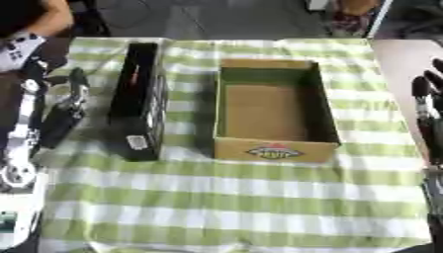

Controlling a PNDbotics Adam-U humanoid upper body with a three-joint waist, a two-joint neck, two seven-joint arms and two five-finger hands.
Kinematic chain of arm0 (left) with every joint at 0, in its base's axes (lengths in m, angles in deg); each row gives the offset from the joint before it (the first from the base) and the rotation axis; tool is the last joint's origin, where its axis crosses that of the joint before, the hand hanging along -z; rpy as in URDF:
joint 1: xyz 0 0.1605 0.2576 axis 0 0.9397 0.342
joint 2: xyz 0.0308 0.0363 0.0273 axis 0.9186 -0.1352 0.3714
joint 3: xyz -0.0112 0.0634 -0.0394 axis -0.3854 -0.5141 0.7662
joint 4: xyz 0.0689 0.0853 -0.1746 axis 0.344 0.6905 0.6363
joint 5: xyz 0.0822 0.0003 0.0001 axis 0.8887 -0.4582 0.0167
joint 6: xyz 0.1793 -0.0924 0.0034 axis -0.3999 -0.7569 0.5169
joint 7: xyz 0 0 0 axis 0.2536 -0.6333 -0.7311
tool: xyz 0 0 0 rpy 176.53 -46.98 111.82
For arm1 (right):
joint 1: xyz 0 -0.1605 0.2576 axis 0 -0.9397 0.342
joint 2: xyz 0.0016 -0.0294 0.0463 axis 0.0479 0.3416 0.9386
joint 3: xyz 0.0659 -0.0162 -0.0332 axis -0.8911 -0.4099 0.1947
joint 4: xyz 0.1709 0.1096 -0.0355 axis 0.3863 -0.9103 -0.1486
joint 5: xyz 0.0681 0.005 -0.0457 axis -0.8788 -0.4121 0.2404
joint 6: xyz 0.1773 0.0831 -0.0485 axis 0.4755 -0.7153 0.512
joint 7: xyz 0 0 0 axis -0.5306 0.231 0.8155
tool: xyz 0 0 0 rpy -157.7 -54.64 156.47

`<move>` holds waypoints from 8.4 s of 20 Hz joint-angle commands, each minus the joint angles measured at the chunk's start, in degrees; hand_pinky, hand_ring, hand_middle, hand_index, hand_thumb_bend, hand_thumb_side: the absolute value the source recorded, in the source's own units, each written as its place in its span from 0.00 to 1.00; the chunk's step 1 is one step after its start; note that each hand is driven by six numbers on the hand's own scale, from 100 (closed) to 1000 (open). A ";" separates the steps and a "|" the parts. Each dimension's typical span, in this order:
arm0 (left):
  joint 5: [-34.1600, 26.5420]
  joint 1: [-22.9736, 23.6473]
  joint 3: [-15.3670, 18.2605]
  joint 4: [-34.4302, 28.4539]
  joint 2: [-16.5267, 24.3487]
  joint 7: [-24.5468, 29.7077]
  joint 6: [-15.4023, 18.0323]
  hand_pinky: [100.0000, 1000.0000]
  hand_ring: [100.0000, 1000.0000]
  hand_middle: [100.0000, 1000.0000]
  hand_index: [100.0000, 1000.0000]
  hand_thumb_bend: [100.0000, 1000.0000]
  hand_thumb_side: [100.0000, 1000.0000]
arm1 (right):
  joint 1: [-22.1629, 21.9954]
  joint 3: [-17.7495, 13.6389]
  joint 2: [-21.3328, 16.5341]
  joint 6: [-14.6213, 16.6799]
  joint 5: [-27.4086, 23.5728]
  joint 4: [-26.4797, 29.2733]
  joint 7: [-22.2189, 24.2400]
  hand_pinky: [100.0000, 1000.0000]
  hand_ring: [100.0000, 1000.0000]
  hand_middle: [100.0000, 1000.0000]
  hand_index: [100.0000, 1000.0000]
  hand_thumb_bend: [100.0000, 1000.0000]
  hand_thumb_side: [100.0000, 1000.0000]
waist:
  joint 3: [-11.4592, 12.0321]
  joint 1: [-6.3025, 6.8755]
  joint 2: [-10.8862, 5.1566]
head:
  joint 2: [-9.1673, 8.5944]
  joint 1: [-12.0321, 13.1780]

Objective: Pick up objects on the table and place them in the box.

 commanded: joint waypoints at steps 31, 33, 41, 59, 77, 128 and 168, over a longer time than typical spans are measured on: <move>11.22 -0.38 -2.02 -5.30 9.44 5.44 -2.28 0.77 0.86 0.92 0.88 0.53 0.62 | 0.17 -0.11 -1.24 0.12 0.22 0.75 0.13 0.87 0.91 0.93 1.00 0.47 0.71 | -0.63 0.56 -0.65 | -1.16 0.58; 11.33 -0.37 -1.97 -5.58 8.94 5.01 -2.90 0.76 0.85 0.91 0.87 0.55 0.62 | 0.13 -0.16 -1.25 0.11 0.21 0.74 0.09 0.87 0.91 0.93 1.00 0.47 0.71 | -0.64 0.55 -0.64 | -1.19 0.60; 9.60 0.48 -2.89 -8.10 3.84 -6.99 -13.03 0.81 0.82 0.83 0.76 0.77 0.57 | 0.04 -0.20 -1.20 0.07 0.27 0.74 0.06 0.87 0.91 0.93 1.00 0.47 0.71 | -0.46 0.54 -0.53 | -1.81 0.37; 13.65 1.40 -6.73 -9.43 -0.98 -15.59 -25.19 0.89 0.83 0.81 0.72 0.70 0.56 | -0.05 -0.24 -1.46 0.06 0.32 0.66 0.09 0.87 0.91 0.93 1.00 0.47 0.71 | -0.37 0.75 -0.37 | -2.65 0.51; 9.08 -2.07 -6.04 5.79 0.29 -9.38 -28.05 0.92 0.89 0.87 0.77 0.66 0.56 | -1.76 -0.82 -4.80 -0.20 1.39 -0.19 -0.44 0.88 0.91 0.93 1.00 0.47 0.71 | 2.55 4.12 -1.72 | -3.54 -1.65; 15.93 -2.72 -11.60 5.69 -2.72 -0.95 -23.72 0.93 0.87 0.87 0.80 0.88 0.57 | -1.62 -0.72 -4.44 0.02 1.09 -0.35 0.05 0.88 0.91 0.93 1.00 0.47 0.71 | 2.27 3.74 -1.42 | -4.67 -0.79; 14.93 -2.80 -14.09 3.03 -3.42 -1.39 -21.99 0.88 0.84 0.86 0.87 0.76 0.58 | -1.70 -0.70 -4.21 0.20 0.64 -0.48 0.43 0.88 0.91 0.94 1.00 0.47 0.70 | 1.82 3.61 -1.36 | -4.79 -0.40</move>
